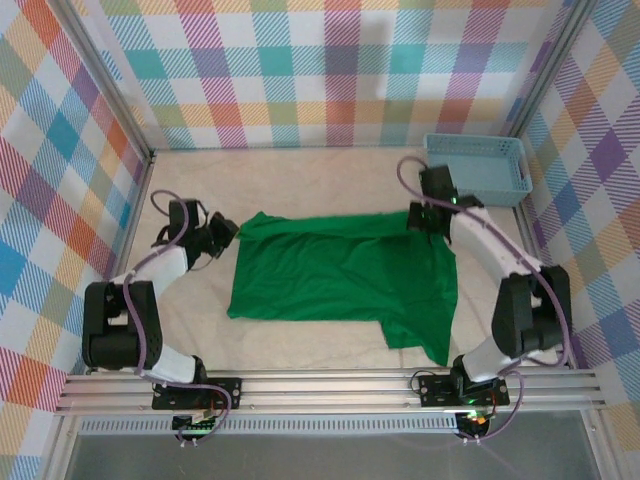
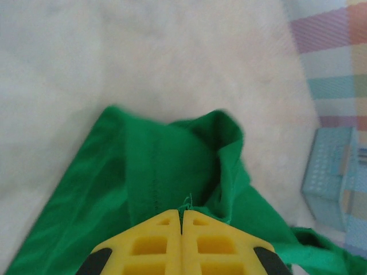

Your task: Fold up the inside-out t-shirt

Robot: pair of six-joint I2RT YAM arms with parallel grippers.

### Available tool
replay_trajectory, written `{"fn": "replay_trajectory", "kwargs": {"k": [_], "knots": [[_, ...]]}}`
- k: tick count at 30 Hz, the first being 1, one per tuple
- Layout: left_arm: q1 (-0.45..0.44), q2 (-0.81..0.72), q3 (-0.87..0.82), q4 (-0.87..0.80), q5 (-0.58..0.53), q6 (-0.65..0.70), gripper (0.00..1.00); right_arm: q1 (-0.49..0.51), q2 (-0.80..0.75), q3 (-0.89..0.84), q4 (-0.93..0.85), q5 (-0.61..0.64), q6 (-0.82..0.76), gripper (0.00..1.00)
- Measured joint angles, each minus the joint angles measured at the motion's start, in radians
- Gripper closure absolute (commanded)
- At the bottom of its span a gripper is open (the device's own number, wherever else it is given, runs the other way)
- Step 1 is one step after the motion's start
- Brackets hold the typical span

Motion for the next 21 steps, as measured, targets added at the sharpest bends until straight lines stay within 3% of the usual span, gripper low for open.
{"fn": "replay_trajectory", "kwargs": {"k": [2, 4, 7, 13, 21], "knots": [[-0.029, -0.041, -0.071, -0.009, -0.023, 0.001, 1.0, 0.003, -0.077, -0.195, 0.01, -0.037, 0.062, 0.84], [-0.063, -0.067, -0.127, -0.014, -0.042, 0.004, 1.0, 0.003, -0.134, -0.344, -0.001, -0.077, 0.11, 0.68], [-0.089, -0.079, -0.191, -0.02, -0.068, 0.005, 1.0, 0.003, -0.208, -0.434, -0.056, -0.113, 0.158, 0.55], [-0.09, -0.08, -0.231, -0.042, -0.113, 0.005, 1.0, 0.003, -0.25, -0.248, -0.091, -0.074, 0.156, 0.51], [-0.09, -0.108, -0.231, -0.041, -0.136, 0.005, 1.0, -0.014, -0.023, -0.01, -0.09, 0.056, 0.122, 0.5]]}}
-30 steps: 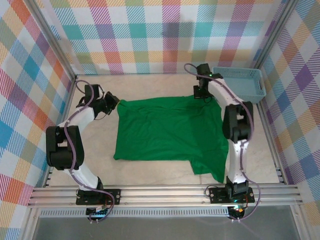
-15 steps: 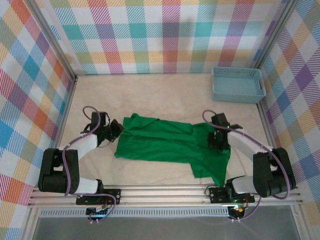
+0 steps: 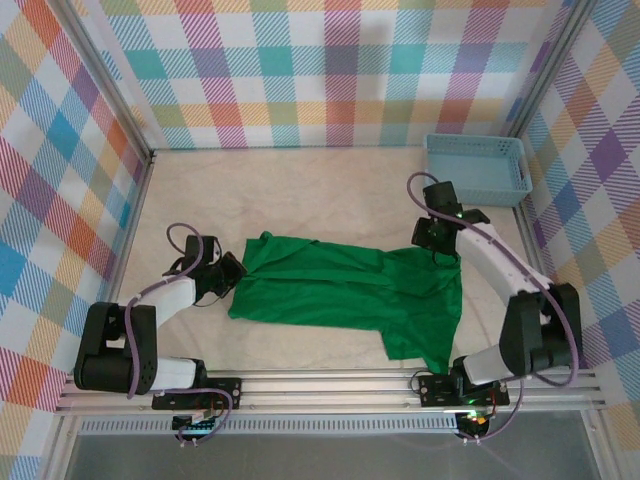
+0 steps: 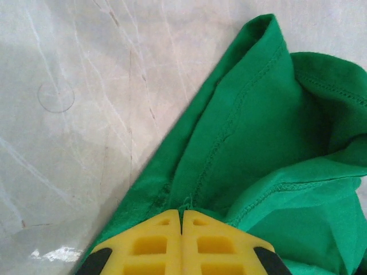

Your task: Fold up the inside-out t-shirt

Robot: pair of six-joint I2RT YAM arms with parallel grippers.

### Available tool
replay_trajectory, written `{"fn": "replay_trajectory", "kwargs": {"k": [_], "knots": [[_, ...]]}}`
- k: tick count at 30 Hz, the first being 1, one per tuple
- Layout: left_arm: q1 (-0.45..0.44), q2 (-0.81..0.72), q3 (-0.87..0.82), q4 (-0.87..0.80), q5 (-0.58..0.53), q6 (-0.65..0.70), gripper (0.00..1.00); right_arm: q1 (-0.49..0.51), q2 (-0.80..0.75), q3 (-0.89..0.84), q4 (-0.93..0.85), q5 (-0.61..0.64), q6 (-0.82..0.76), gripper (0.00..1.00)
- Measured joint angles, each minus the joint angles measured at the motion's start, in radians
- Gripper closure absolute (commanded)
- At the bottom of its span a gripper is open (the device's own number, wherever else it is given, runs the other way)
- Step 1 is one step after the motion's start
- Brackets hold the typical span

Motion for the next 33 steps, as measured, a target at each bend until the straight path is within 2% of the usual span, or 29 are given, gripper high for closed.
{"fn": "replay_trajectory", "kwargs": {"k": [2, 5, 15, 19, 25, 30, 33], "knots": [[0.0, 0.0, 0.0, -0.001, -0.002, 0.0, 1.0, -0.018, 0.061, 0.014, -0.012, 0.006, -0.005, 0.51], [0.0, 0.0, 0.0, -0.001, -0.003, 0.0, 1.0, -0.039, 0.111, 0.009, -0.037, 0.015, -0.002, 0.47], [-0.001, 0.0, 0.0, 0.0, -0.002, 0.0, 1.0, -0.053, -0.008, -0.134, -0.099, 0.035, 0.048, 0.44], [-0.001, 0.0, 0.0, 0.0, -0.002, 0.0, 1.0, -0.053, -0.008, -0.164, -0.097, 0.009, 0.071, 0.56], [-0.006, 0.0, 0.005, -0.008, -0.003, 0.0, 1.0, -0.053, -0.011, -0.172, -0.093, -0.026, 0.078, 0.84], [-0.006, 0.0, 0.014, -0.024, -0.004, 0.001, 1.0, -0.053, -0.06, -0.143, -0.097, -0.04, 0.063, 0.94], [-0.006, -0.011, 0.015, -0.026, -0.007, 0.001, 1.0, -0.041, -0.093, -0.094, -0.097, -0.047, 0.043, 0.94]]}}
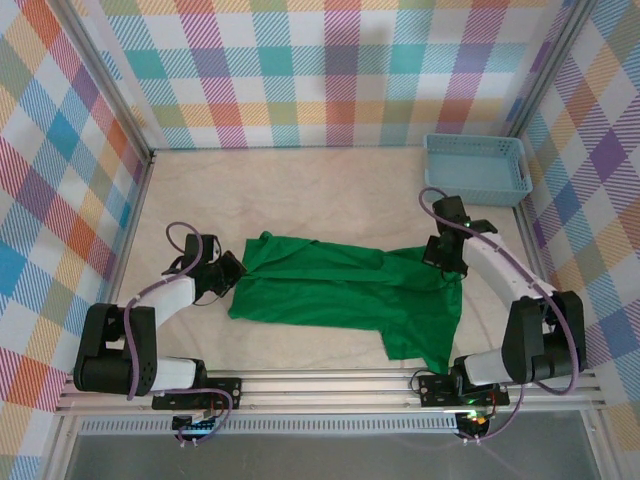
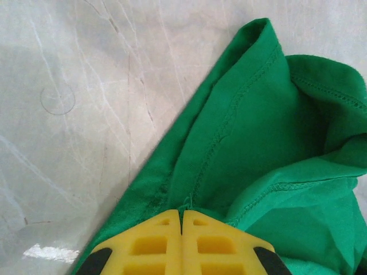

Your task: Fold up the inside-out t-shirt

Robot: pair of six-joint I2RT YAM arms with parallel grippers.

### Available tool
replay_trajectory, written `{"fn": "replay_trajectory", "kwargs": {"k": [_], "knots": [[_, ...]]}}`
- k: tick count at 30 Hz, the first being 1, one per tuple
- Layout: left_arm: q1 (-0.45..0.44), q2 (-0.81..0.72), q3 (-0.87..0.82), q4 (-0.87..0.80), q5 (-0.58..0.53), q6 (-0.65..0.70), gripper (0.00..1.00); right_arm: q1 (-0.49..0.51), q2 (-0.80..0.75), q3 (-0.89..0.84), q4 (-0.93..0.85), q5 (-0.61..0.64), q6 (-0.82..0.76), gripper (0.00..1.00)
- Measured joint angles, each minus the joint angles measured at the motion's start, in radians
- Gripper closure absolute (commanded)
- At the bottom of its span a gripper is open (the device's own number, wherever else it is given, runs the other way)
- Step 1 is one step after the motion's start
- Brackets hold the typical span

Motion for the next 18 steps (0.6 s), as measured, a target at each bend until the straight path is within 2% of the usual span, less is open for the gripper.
{"fn": "replay_trajectory", "kwargs": {"k": [5, 12, 15, 18], "knots": [[0.0, -0.034, 0.0, -0.001, -0.015, 0.0, 1.0, 0.049, -0.103, 0.011, -0.006, 0.01, 0.016, 0.87], [-0.001, -0.066, -0.007, 0.0, -0.039, -0.001, 1.0, 0.055, -0.296, -0.286, -0.069, -0.058, 0.155, 0.86], [-0.001, -0.066, -0.011, -0.001, -0.046, -0.001, 1.0, 0.055, -0.343, -0.368, -0.121, -0.102, 0.218, 0.72], [-0.001, -0.066, -0.011, 0.0, -0.048, -0.001, 1.0, 0.055, -0.387, -0.373, -0.158, -0.111, 0.248, 0.65]]}}
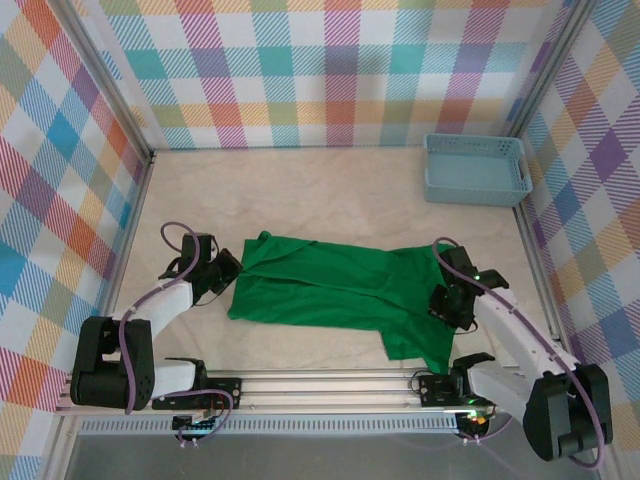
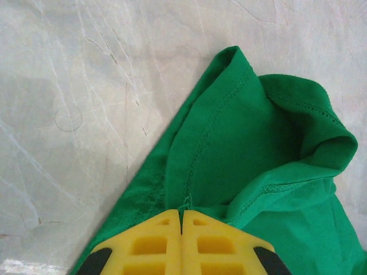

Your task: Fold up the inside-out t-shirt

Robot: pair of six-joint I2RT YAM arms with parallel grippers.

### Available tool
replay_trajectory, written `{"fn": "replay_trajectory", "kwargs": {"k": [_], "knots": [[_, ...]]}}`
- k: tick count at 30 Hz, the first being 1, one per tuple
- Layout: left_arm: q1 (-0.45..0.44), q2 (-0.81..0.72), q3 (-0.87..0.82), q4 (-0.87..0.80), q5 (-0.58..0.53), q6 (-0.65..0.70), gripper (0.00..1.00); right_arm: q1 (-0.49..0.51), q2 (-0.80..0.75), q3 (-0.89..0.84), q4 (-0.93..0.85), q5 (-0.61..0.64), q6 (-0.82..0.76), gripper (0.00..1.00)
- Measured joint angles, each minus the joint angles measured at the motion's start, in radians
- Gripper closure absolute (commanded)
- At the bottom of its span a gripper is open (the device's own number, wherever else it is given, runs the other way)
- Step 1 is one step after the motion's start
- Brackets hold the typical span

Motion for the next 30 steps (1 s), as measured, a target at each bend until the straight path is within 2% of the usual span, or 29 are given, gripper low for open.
{"fn": "replay_trajectory", "kwargs": {"k": [6, 12, 16, 19, 24, 30], "knots": [[0.0, 0.0, 0.0, 0.0, 0.0, 0.0, 1.0, 0.0, 0.016, 0.13, -0.015, 0.071, -0.016, 0.62], [0.0, 0.0, 0.0, 0.0, 0.0, 0.0, 1.0, -0.001, 0.205, 0.232, 0.087, 0.103, -0.074, 0.63], [0.0, 0.0, -0.002, 0.0, 0.0, 0.0, 1.0, -0.007, 0.328, 0.232, 0.124, 0.107, -0.095, 0.69], [0.0, 0.0, -0.003, 0.0, 0.0, 0.0, 1.0, -0.011, 0.338, 0.212, 0.135, 0.114, -0.099, 0.74], [0.0, 0.0, -0.003, 0.0, 0.0, 0.0, 1.0, -0.013, 0.324, 0.148, 0.15, 0.103, -0.095, 0.75], [0.0, 0.0, -0.003, 0.0, 0.0, 0.0, 1.0, -0.013, 0.355, 0.12, 0.169, 0.064, -0.095, 0.71]]}}
